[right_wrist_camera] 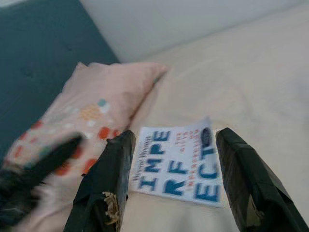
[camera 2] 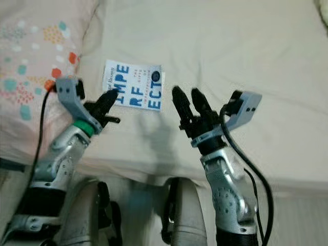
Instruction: Clean up the room
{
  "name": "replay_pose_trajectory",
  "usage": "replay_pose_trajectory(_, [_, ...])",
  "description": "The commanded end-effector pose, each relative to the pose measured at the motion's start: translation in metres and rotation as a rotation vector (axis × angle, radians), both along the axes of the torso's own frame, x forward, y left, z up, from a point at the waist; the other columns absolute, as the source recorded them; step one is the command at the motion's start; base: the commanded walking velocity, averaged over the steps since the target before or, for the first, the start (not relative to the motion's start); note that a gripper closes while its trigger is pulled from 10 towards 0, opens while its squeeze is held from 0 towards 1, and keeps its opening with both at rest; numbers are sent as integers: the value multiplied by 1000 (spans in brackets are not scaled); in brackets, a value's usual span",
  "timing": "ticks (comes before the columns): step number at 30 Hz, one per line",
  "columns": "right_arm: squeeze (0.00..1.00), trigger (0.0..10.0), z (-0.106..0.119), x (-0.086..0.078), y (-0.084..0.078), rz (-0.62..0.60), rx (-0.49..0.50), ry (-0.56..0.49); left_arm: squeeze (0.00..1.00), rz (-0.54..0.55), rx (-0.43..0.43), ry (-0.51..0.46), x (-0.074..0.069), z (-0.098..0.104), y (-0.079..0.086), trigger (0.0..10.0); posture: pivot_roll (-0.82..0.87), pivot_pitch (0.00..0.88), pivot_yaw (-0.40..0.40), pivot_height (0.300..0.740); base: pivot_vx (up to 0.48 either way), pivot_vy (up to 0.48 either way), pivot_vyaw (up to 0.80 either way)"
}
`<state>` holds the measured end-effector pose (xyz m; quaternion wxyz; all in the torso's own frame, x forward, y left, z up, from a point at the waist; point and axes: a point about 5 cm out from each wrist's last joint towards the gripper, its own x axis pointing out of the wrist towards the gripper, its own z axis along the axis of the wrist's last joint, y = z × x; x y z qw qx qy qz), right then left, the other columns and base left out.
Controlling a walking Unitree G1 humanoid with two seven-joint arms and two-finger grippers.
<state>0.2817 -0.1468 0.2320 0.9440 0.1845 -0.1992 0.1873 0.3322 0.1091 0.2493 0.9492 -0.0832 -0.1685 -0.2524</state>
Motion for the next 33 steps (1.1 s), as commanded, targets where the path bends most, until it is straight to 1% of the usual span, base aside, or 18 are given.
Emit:
replay_pose_trajectory(1, [0, 10000, -10, 0, -6, -93, -49, 18, 0, -57, 68, -25, -13, -2, -7, 10000, -76, 196, 43, 612, 0, 0, 0])
replay_pose_trajectory(2, [0, 10000, -10, 0, -6, -93, -49, 18, 0, -57, 68, -25, -13, -2, -7, 10000, -76, 196, 43, 612, 0, 0, 0])
replay_pose_trajectory(3, [0, 10000, -15, -1, -7, -142, -87, 26, 0, -23, 108, -65, -16, 0, -6, 10000, -77, 185, 42, 612, 0, 0, 0])
replay_pose_trajectory(4, [0, 10000, -15, -1, -7, -142, -87, 26, 0, -23, 108, -65, -16, 0, -6, 10000, -77, 185, 42, 612, 0, 0, 0])
replay_pose_trajectory(6, [0, 10000, -29, -5, -5, -209, -168, 52, 0, 68, 161, -73, -16, -10, 0, 10000, -85, 153, 43, 612, 0, 0, 0])
replay_pose_trajectory(7, [0, 10000, -29, -5, -5, -209, -168, 52, 0, 68, 161, -73, -16, -10, 0, 10000, -85, 153, 43, 612, 0, 0, 0])
replay_pose_trajectory(8, [0, 10000, -36, -8, -5, -223, -177, 69, 0, 92, 183, -60, -16, -19, 2, 10000, -85, 135, 45, 612, 0, 0, 0])
replay_pose_trajectory(9, [0, 10000, -44, -10, -6, -243, -188, 91, 0, 111, 191, -20, -19, -28, 3, 10000, -92, 117, 51, 612, 0, 0, 0])
replay_pose_trajectory(10, [0, 10000, -44, -10, -6, -243, -188, 91, 0, 111, 191, -20, -19, -28, 3, 10000, -92, 117, 51, 612, 0, 0, 0])
replay_pose_trajectory(12, [0, 10000, -58, -12, -7, -275, -224, 118, 0, 124, 172, 76, -23, -42, 5, 10000, -96, 110, 55, 612, 0, 0, 0])
replay_pose_trajectory(13, [0, 10000, -64, -11, -9, -304, -252, 136, 0, 125, 166, 107, -23, -46, 4, 10000, -97, 104, 55, 612, 0, 0, 0])
replay_pose_trajectory(14, [0, 10000, -64, -11, -9, -304, -252, 136, 0, 125, 166, 107, -23, -46, 4, 10000, -97, 104, 55, 612, 0, 0, 0])
replay_pose_trajectory(15, [0, 10000, -69, -8, -11, -329, -253, 140, 0, 141, 174, 119, -22, -49, 3, 10000, -96, 97, 54, 612, 0, 0, 0])
replay_pose_trajectory(18, [0, 10000, -73, -4, -17, -371, -229, 161, 0, 159, 202, 116, -19, -51, 2, 10000, -97, 85, 54, 622, 0, 0, 0])
replay_pose_trajectory(22, [0, 10000, -77, -2, -22, -413, -245, 172, 0, 186, 191, 138, -15, -54, 2, 10000, -97, 79, 52, 637, 0, 0, 0])
replay_pose_trajectory(24, [0, 10000, -78, -2, -23, -416, -253, 168, 0, 192, 190, 141, -14, -54, 1, 10000, -103, 74, 48, 642, 0, 0, 0])
replay_pose_trajectory(26, [0, 10000, -77, -1, -26, -420, -265, 162, 0, 207, 211, 134, -10, -54, 0, 10000, -107, 81, 44, 652, 0, 0, 0])
replay_pose_trajectory(33, [0, 10000, -79, -1, -27, -430, -272, 147, 0, 220, 224, 129, -10, -53, -1, 10000, -99, 87, 43, 672, 0, 0, 0])
